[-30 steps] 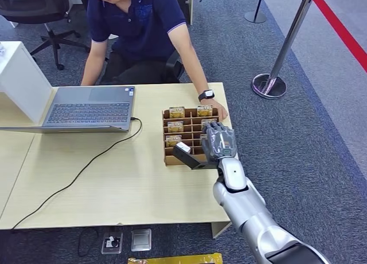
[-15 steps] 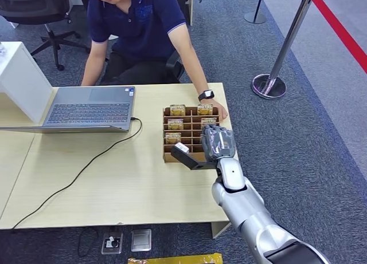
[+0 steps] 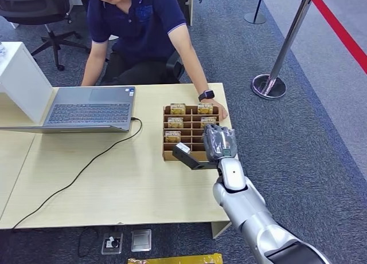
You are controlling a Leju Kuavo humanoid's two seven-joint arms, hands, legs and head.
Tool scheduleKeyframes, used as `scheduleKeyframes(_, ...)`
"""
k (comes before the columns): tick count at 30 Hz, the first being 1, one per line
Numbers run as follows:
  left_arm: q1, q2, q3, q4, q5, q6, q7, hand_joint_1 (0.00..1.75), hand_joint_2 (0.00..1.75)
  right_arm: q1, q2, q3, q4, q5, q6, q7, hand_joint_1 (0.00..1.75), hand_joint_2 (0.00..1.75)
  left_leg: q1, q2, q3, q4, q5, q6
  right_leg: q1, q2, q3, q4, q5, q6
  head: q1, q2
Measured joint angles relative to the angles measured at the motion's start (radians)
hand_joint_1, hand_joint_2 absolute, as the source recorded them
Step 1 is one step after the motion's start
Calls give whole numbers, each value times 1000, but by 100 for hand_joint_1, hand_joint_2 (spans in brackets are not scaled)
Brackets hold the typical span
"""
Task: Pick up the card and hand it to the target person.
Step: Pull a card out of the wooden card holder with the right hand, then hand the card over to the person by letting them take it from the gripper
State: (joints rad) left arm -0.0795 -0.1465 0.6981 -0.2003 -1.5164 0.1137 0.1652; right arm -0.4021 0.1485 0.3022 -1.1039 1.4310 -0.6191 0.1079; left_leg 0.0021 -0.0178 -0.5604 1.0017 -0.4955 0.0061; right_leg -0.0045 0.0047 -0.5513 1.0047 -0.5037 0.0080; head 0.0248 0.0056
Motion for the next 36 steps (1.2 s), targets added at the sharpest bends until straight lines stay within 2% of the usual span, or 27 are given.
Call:
scheduleKeyframes(10, 0, 0, 0, 0, 0, 1, 0, 0, 0, 1, -1, 3, -17, -4, 0, -5, 175, 175, 0, 0, 0, 0, 0, 0, 0, 0, 0, 0, 0, 0, 0, 0)
scheduleKeyframes(17, -3, -1, 0, 0, 0, 5, -1, 0, 0, -4, -6, 46, -156, -48, 7, -40, 175, 175, 0, 0, 0, 0, 0, 0, 0, 0, 0, 0, 0, 0, 0, 0)
scheduleKeyframes(21, -11, -1, 0, 0, -1, 6, 3, 0, 0, -40, -1, 80, -173, -95, 17, -57, 175, 175, 0, 0, 0, 0, 0, 0, 0, 0, 1, 0, 0, 0, 0, 0)
scheduleKeyframes(25, -22, -2, -3, 0, -13, 0, 8, 0, 0, -99, 18, 100, -135, -132, 2, -55, 175, 175, 0, 0, 0, 0, 0, 0, 0, 0, 1, 1, 0, 0, 0, 0)
scheduleKeyframes(29, -36, -3, -19, 0, -36, -11, 17, 0, 0, -169, 44, 101, -29, -145, -52, -41, 175, 175, 0, 0, 0, 0, 0, 0, 0, 0, 1, 1, 0, 0, 0, 0)
scheduleKeyframes(36, -53, -6, -31, 1, -41, -20, 35, 0, 0, -274, 106, 52, 147, -142, -68, -102, 175, 175, 0, 0, 0, 0, 1, 0, 0, 0, 0, 1, 0, 0, 0, 0)
